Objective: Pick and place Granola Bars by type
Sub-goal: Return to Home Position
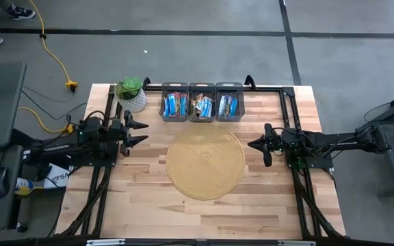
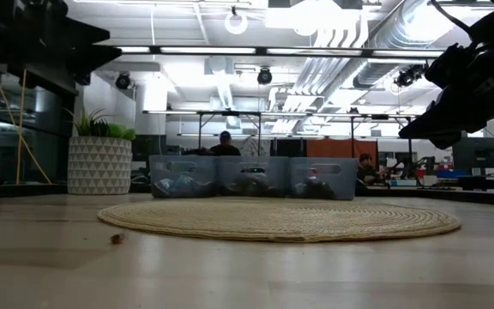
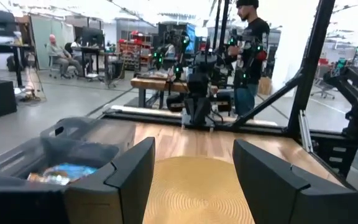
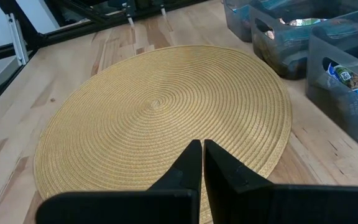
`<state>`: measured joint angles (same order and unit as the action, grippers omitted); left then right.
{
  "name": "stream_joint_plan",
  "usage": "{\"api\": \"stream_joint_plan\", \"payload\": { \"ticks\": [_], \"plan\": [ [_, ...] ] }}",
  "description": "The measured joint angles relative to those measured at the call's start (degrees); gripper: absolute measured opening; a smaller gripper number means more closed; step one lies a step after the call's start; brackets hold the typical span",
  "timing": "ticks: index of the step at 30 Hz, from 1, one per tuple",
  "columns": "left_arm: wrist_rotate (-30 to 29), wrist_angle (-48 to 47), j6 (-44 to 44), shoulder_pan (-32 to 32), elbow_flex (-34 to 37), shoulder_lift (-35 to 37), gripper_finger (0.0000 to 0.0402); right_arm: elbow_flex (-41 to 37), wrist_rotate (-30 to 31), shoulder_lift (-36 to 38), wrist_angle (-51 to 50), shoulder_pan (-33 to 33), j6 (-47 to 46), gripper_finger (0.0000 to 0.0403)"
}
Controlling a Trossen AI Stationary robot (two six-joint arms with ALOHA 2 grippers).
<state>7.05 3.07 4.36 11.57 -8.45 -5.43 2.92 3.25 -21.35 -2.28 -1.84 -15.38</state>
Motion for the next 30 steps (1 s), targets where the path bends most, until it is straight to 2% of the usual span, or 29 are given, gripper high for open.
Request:
{"api": "stream_joint_plan", "payload": {
  "ticks": [3,6,8,14,20,30],
  "plan": [
    [0.17,-4.23,-0.09,0.0,0.0,3.1,0.0214,0.0,0.0,0.0,0.0,-0.01,-0.02,0.0],
    [1.45,-4.53,-1.0,0.0,0.0,5.26,0.0214,-0.02,0.0,0.01,0.0,0.01,0.0,0.0],
    [1.7,-4.43,-1.12,-0.08,-0.09,5.09,0.0214,-0.02,0.0,0.01,0.0,0.01,0.0,0.0],
    [6.06,-12.38,-2.49,-0.11,0.0,4.6,0.0214,-0.04,0.0,0.01,0.0,-0.01,0.0,0.0],
    [5.55,-13.9,-6.62,-0.11,0.0,4.61,0.0214,-0.04,0.02,0.0,0.0,0.01,-0.02,0.0],
    [5.54,-20.0,-7.87,-0.11,0.0,4.58,0.0214,-0.04,0.01,-0.01,0.0,0.0,0.0,0.0]
  ]
}}
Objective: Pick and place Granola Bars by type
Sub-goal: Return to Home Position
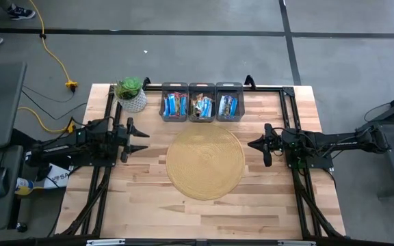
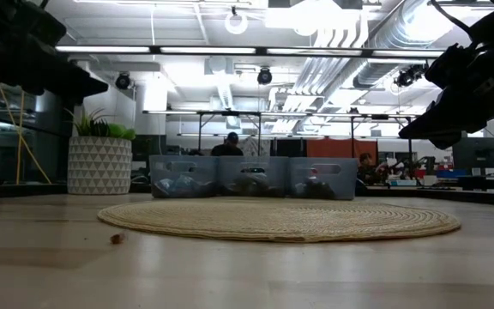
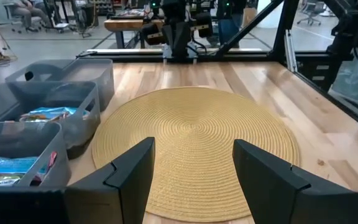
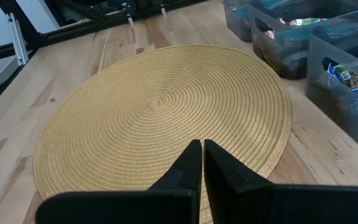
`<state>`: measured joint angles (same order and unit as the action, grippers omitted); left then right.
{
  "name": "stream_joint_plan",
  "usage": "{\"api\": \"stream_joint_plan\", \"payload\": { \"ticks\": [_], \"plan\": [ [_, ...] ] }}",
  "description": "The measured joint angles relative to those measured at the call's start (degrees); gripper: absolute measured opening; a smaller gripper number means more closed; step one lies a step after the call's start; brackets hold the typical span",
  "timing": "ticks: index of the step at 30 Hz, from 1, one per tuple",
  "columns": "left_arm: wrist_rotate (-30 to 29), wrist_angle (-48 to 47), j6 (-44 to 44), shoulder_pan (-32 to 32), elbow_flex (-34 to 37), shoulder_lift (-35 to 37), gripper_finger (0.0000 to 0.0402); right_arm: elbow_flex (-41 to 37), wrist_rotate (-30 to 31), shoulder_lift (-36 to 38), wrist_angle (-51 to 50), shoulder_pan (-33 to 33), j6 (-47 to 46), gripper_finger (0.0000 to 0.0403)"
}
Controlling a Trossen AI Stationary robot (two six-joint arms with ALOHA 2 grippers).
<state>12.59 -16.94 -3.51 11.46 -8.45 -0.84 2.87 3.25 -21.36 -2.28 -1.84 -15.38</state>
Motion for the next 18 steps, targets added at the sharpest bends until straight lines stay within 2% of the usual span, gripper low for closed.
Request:
{"api": "stream_joint_plan", "payload": {
  "ticks": [18],
  "plan": [
    [-0.67,2.78,0.96,0.13,0.0,-0.12,0.0214,0.0,0.0,0.0,0.0,-0.01,-0.02,0.0]
  ]
}}
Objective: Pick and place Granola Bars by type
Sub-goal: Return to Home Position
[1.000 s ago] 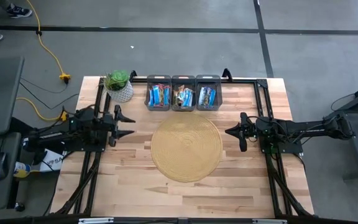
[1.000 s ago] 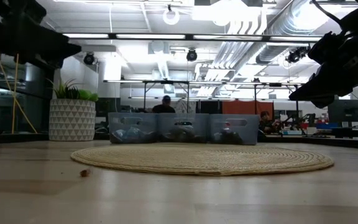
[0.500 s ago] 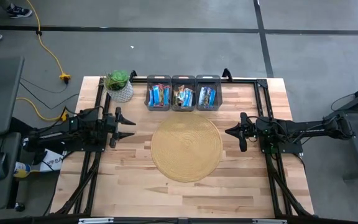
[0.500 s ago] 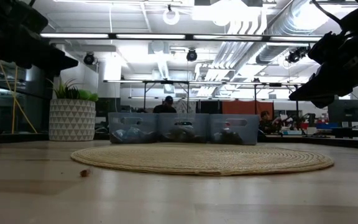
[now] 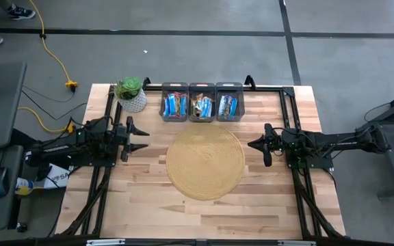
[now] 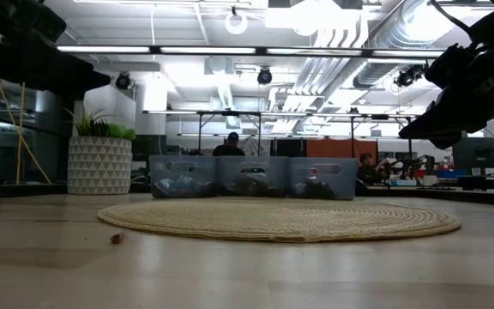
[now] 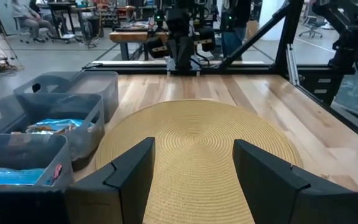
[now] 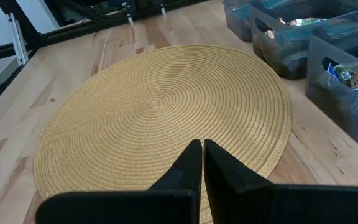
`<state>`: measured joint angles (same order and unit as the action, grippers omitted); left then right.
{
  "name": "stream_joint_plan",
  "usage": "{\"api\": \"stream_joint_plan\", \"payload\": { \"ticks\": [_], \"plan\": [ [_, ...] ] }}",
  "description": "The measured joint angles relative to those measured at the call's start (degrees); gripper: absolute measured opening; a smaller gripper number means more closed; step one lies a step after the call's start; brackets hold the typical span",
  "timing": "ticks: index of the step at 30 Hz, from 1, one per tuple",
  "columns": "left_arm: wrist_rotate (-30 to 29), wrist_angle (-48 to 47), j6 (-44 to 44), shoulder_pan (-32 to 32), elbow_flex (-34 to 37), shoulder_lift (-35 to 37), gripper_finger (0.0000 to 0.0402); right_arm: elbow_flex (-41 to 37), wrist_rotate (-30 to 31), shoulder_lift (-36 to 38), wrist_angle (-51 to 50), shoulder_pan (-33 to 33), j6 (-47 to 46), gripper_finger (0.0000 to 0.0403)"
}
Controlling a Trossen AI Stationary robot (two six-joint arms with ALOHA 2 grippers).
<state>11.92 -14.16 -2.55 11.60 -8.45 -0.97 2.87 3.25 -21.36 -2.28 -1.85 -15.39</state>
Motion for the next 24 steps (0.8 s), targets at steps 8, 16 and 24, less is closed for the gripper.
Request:
{"api": "stream_joint_plan", "payload": {
  "ticks": [8,16,24],
  "plan": [
    [-0.46,-1.22,-0.12,0.0,-0.01,-0.01,0.016,0.0,0.0,0.02,0.0,0.0,0.01,0.0],
    [-0.74,-3.12,-0.04,0.0,-0.02,-0.03,0.0014,0.0,0.0,0.0,0.0,0.0,0.01,0.0],
    [-5.13,-4.81,2.4,-0.02,-0.02,-0.02,0.0008,0.0,0.01,0.01,0.0,0.0,0.01,0.0]
  ]
}}
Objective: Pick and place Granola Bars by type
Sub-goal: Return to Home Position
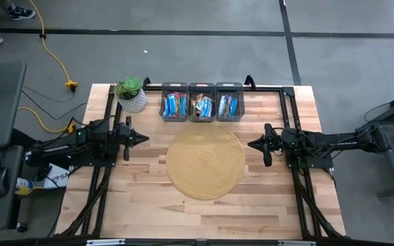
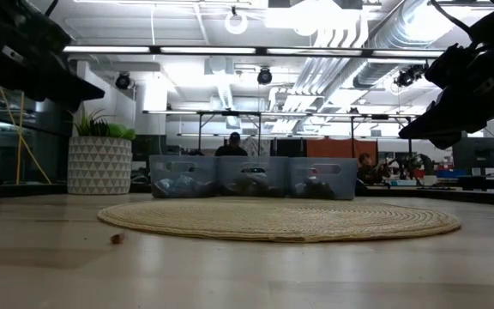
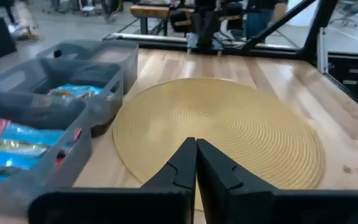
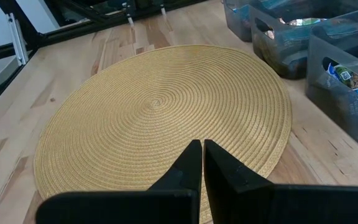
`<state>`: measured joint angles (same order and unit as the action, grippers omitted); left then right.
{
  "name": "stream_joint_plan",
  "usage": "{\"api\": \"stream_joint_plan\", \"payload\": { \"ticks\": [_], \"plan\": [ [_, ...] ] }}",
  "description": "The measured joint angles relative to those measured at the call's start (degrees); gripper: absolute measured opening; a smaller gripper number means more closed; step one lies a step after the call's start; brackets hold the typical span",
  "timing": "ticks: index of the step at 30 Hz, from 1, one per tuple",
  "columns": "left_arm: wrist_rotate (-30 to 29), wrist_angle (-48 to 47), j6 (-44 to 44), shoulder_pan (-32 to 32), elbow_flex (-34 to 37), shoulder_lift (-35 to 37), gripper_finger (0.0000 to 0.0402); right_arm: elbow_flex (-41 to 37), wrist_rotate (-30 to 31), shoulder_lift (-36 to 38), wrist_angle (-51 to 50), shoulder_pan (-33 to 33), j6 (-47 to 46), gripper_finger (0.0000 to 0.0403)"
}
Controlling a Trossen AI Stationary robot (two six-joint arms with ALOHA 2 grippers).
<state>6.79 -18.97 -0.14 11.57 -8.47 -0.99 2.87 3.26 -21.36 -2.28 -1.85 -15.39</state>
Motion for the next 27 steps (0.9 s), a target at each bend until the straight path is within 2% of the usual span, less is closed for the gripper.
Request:
{"api": "stream_joint_plan", "payload": {
  "ticks": [27],
  "plan": [
    [-1.42,-1.37,0.46,0.0,0.0,0.02,0.001,0.0,0.0,0.01,0.0,0.02,-0.01,0.0]
  ]
}}
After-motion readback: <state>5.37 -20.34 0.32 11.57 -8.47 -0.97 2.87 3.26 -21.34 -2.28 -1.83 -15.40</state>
